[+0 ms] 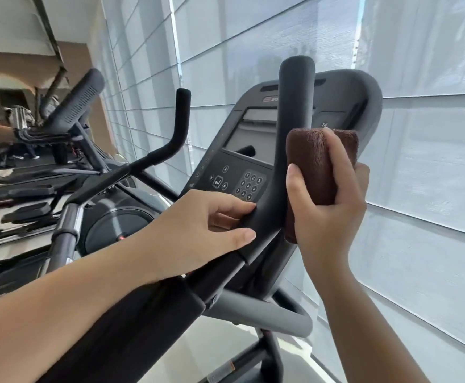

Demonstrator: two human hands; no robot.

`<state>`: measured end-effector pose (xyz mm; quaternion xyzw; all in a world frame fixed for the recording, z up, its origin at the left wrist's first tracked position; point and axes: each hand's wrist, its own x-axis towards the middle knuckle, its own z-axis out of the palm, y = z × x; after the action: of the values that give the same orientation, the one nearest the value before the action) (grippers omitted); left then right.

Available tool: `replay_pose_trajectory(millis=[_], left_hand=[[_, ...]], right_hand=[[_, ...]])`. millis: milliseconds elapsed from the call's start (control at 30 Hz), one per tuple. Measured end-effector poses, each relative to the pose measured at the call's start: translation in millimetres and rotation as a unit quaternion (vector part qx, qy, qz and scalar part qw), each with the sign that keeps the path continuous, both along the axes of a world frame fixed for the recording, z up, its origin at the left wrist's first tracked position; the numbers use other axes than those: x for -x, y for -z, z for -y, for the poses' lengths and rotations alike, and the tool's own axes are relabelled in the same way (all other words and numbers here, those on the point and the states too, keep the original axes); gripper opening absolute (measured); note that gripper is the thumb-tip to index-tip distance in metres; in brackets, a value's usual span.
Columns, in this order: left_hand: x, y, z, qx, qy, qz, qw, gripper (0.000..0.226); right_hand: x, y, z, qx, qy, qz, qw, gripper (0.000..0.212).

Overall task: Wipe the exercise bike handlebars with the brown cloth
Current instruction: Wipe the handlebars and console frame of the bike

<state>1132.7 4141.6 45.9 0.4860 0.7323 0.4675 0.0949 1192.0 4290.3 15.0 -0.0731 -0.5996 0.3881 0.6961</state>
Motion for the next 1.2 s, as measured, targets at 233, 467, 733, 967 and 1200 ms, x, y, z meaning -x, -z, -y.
replay_pose_trajectory(millis=[233,467,733,967,1200], left_hand=[[-26.9,-2.8,-2.3,0.034,-0.117,-0.087,0.989,0.033],[-46.5,7.3,-11.6,0.007,-0.244,-0.11,0.963,0.032],[-61.3,9.9,-27.7,-0.014,-0.381,-0.097,0.919,0.029],[-60.6,-8.3,-38.8,0.037,-0.445,-0.074,0.892,0.02],[-70.5,3.0,-49.8,-0.043,-0.49,-0.023,0.87,0.023]], right_hand=[[-1.5,-2.0,2.4,0.021,-0.026,0.009,0.999,0.05],[-19.2,27.7,0.7,-0.05,-0.103,0.057,0.992,0.05],[-11.7,-22.1,-57.3,-0.033,-0.222,-0.006,0.974,0.045],[4.9,-9.4,-71.6,0.019,-0.397,0.027,0.917,0.039],[10.2,-13.9,-85.9,-0.047,-0.432,-0.036,0.9,0.047]])
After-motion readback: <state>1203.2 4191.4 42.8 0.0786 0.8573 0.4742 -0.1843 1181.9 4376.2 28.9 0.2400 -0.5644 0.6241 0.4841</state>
